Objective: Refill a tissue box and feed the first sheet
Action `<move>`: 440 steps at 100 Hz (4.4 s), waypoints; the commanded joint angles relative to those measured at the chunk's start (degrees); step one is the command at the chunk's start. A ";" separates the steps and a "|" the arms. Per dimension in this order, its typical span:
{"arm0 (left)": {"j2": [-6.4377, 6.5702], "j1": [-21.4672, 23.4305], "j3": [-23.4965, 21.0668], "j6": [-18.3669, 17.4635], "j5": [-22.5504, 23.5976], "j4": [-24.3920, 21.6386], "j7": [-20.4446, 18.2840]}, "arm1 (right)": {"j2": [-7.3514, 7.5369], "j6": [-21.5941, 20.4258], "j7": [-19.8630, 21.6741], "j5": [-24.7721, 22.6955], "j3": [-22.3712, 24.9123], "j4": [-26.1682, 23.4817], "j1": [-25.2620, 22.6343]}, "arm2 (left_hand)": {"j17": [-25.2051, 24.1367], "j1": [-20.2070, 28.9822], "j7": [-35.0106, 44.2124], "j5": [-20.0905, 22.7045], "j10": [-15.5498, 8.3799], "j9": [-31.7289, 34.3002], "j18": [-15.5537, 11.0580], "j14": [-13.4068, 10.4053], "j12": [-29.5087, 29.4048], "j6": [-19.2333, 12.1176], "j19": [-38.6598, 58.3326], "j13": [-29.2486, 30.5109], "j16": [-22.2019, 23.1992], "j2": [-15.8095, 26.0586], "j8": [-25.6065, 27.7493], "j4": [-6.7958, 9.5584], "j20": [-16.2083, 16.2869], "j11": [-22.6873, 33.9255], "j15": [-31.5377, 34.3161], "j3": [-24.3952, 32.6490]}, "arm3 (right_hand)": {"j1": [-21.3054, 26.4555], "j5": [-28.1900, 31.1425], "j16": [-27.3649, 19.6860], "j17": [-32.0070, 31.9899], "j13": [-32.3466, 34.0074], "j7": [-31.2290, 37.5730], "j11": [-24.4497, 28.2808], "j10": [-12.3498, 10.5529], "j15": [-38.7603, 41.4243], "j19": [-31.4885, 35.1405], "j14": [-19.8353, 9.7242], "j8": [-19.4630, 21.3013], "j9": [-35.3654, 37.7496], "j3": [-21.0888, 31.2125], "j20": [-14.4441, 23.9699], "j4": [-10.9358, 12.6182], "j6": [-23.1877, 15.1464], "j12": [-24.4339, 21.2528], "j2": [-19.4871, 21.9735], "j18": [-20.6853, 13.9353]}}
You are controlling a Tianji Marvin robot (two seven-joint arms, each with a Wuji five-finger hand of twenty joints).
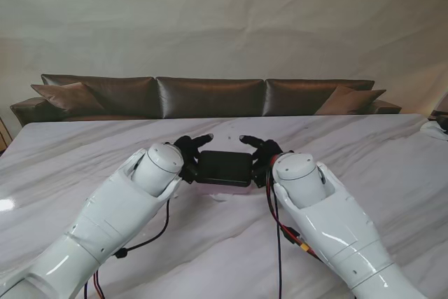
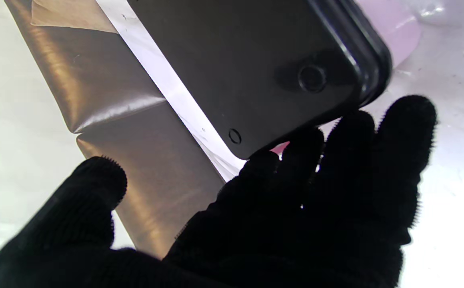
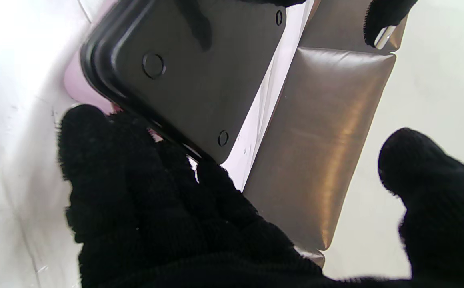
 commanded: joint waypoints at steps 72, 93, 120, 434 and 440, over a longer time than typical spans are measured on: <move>-1.81 -0.46 0.75 -0.29 -0.59 -0.93 -1.84 | -1.38 -1.87 2.65 0.71 -1.61 2.11 3.13 | 1.73 -1.34 6.17 2.92 -6.22 1.05 -4.28 0.76 0.76 -9.53 25.90 0.05 0.30 1.94 1.66 2.01 -0.50 2.74 0.60 -0.20 | -0.08 2.74 -0.36 1.19 1.85 3.49 0.58 -4.76 0.87 0.31 -4.67 1.38 1.67 -1.55 -0.34 0.68 -7.54 -0.05 0.39 -4.05; -1.81 -0.72 1.04 -0.30 -0.51 -0.74 -2.14 | -1.58 -2.05 2.74 0.94 -1.85 3.39 3.93 | 1.73 -1.38 6.17 2.89 -6.35 1.06 -4.28 0.79 0.76 -9.64 25.91 0.10 0.28 2.00 1.66 2.03 -0.51 2.75 0.58 -0.22 | -0.12 2.72 -0.37 1.19 1.87 3.49 0.54 -4.81 0.85 0.31 -4.72 1.38 1.68 -1.54 -0.34 0.69 -7.54 -0.07 0.36 -4.05; -1.92 -0.87 1.17 -0.37 -0.40 -0.49 -1.95 | -1.97 -2.47 2.43 1.43 -2.22 4.83 4.69 | 1.59 -1.29 6.16 2.80 -6.34 0.97 -4.32 0.62 0.75 -9.59 25.83 -0.08 0.26 1.97 1.67 2.05 -0.54 2.71 0.52 -0.22 | -0.05 2.75 -0.45 1.14 1.86 3.57 0.50 -5.12 0.69 0.29 -4.96 1.42 1.80 -1.55 -0.35 0.70 -7.71 -0.09 0.37 -4.11; 1.04 2.33 -2.50 2.14 7.83 -0.38 -2.75 | -1.29 0.61 3.21 -2.10 -0.05 7.14 4.79 | 2.22 -1.47 6.37 2.84 -6.71 1.50 -4.91 0.36 0.81 -9.97 26.09 0.73 0.22 2.28 1.77 2.17 -0.70 2.93 0.73 -0.84 | -0.06 2.83 -0.59 0.27 1.63 3.69 0.21 -5.60 0.14 0.42 -5.33 1.55 1.95 -1.53 0.62 0.87 -8.33 -0.17 0.52 -4.51; 1.16 2.58 -2.65 2.76 8.09 -0.98 -2.82 | -1.17 0.83 3.34 -2.43 0.07 7.00 4.72 | 2.22 -1.50 6.39 2.87 -6.72 1.51 -4.91 0.36 0.82 -10.05 26.09 0.76 0.21 2.34 1.78 2.17 -0.71 2.94 0.74 -0.89 | -0.10 2.83 -0.57 0.28 1.75 3.70 0.21 -5.62 0.20 0.41 -5.32 1.55 1.94 -1.54 0.62 0.86 -8.41 -0.17 0.53 -4.45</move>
